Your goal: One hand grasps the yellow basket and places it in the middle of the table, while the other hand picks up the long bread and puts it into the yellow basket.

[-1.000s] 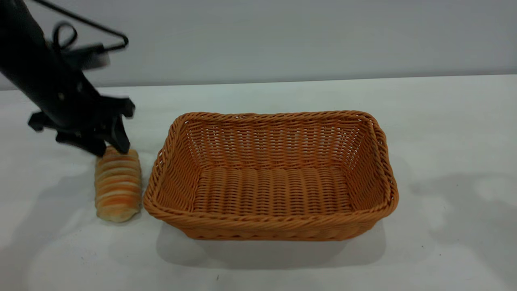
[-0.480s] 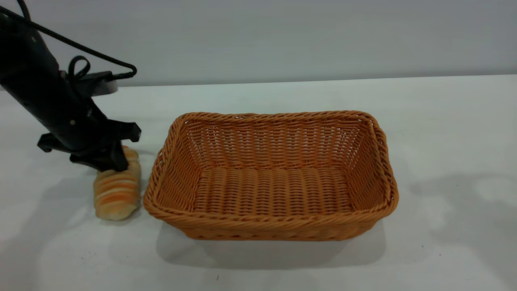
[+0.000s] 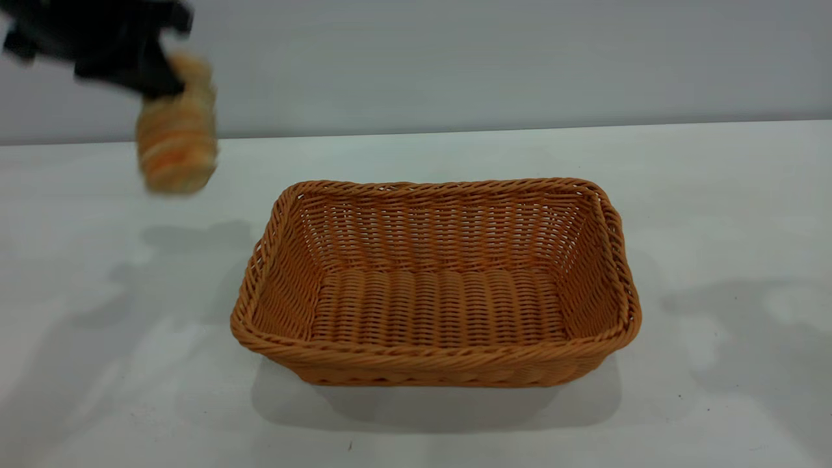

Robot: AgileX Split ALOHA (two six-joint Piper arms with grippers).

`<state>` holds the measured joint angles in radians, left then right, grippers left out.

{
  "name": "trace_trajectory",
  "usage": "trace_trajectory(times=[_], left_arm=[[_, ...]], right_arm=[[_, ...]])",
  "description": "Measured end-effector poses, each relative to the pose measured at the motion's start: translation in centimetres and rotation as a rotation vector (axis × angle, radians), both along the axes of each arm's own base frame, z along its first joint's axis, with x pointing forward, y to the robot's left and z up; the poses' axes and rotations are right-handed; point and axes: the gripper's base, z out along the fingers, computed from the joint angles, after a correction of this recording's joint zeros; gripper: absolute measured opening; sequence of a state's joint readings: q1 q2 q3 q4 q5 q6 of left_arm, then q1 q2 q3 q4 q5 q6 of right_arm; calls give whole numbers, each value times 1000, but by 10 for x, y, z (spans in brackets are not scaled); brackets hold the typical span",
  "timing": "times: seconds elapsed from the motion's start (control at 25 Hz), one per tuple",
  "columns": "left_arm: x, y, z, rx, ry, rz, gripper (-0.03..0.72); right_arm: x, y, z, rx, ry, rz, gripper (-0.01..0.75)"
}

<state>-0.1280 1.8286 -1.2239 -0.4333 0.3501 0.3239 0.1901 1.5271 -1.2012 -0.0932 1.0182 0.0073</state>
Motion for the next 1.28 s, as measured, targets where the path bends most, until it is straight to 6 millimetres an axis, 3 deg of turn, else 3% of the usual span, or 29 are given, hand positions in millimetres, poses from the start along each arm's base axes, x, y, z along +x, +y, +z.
trace_trajectory(times=[0.16, 0.4, 0.52, 0.72, 0.84, 0.92, 1.08, 1.2, 1.28], left_arm=[[-14, -40, 16, -11, -33, -108, 39], [-27, -88, -5, -36, 51, -218, 60], [-32, -105, -21, -31, 93, -257, 139], [-35, -115, -36, -18, 130, -282, 372], [-36, -110, -30, 17, 124, -312, 478], [-38, -100, -15, 61, 130, -349, 517], [-39, -63, 45, 128, 89, -306, 536], [-55, -26, 97, 203, 32, -216, 536], [-70, -1, 122, 262, 5, -161, 536]], right_arm=[[0, 0, 0, 1, 0, -2, 469], [0, 0, 0, 1, 0, -2, 469], [0, 0, 0, 1, 0, -2, 469], [0, 0, 0, 1, -1, -2, 469], [0, 0, 0, 0, -1, -2, 469], [0, -1, 0, -7, -2, 0, 469], [-5, -3, 6, -21, 1, 0, 468], [-16, -5, 19, -20, -13, -4, 468], [-27, -7, 29, -19, -17, -12, 468]])
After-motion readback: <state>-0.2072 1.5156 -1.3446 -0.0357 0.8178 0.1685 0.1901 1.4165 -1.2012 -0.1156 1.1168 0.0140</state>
